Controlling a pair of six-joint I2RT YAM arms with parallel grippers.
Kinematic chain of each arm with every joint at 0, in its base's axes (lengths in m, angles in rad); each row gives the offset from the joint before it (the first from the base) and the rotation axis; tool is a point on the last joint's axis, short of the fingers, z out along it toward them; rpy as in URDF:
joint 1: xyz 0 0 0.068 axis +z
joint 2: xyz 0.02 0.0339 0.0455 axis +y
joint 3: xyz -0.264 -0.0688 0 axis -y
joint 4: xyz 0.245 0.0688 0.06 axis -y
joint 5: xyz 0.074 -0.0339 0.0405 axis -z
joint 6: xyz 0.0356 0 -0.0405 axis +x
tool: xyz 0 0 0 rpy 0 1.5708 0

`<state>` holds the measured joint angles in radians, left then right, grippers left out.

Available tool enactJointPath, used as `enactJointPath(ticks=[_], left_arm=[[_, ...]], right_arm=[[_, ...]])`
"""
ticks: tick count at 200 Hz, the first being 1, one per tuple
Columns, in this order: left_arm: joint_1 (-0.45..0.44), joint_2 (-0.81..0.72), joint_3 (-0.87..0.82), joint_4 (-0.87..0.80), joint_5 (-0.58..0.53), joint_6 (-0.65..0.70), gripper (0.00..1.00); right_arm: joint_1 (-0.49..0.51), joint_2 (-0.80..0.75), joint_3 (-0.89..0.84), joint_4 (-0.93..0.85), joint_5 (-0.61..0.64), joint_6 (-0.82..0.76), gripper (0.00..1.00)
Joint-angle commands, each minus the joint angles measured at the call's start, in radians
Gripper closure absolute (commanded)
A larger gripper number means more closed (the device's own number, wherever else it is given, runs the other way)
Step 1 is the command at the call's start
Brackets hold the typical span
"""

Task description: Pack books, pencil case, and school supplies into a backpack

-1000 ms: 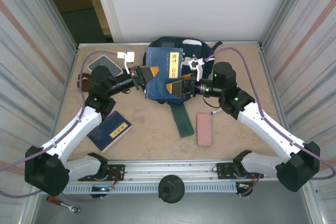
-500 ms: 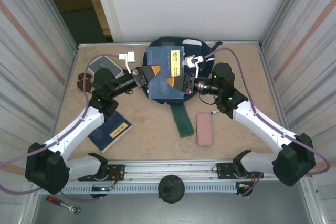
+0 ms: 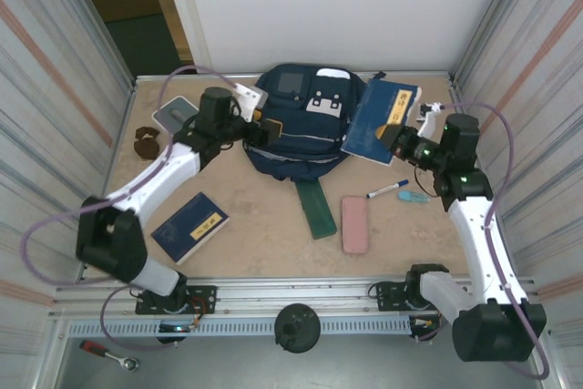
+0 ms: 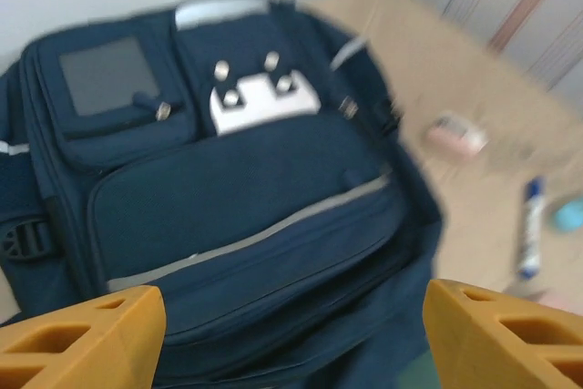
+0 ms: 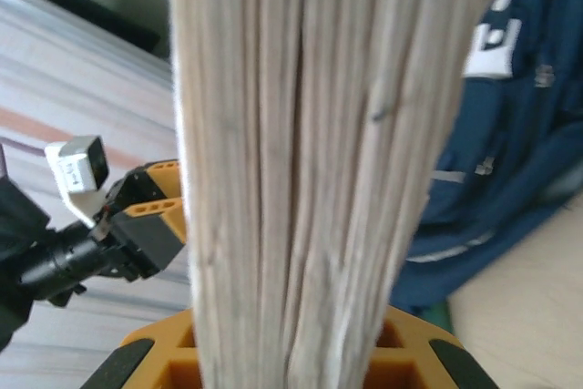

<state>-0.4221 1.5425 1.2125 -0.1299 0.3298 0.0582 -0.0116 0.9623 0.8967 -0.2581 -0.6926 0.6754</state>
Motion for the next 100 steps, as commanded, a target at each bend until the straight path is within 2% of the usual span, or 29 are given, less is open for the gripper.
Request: enactJointPath(ticks=[1, 24, 47, 67, 83, 100], left_arm=[[0.006, 0.14, 0.157, -0.239, -0.04, 0.346, 0.25], [0.004, 0.292, 0.299, -0.358, -0.052, 0.497, 0.25], [-0.001, 0.37, 0.362, -0.441, -0.047, 0.676, 0.25], [-0.023, 0.425, 0.364, -0.427, -0.142, 0.813, 0.23], [-0.039, 0.487, 0.404, -0.443, -0.205, 0.878, 0.22], [-0.046, 0.536, 0.46, -0.496, -0.185, 0.909, 0.22]], right_arm=[[-0.021, -0.005, -0.019, -0.099, -0.032, -0.057, 1.0], [-0.018, 0.006, -0.038, -0.097, -0.041, -0.05, 1.0], [-0.016, -0.007, -0.064, -0.092, -0.024, -0.041, 1.0], [-0.014, -0.009, -0.079, -0.088, -0.021, -0.04, 1.0], [-0.013, -0.004, -0.084, -0.087, -0.021, -0.042, 1.0], [-0.008, -0.003, -0.088, -0.088, -0.024, -0.045, 1.0]])
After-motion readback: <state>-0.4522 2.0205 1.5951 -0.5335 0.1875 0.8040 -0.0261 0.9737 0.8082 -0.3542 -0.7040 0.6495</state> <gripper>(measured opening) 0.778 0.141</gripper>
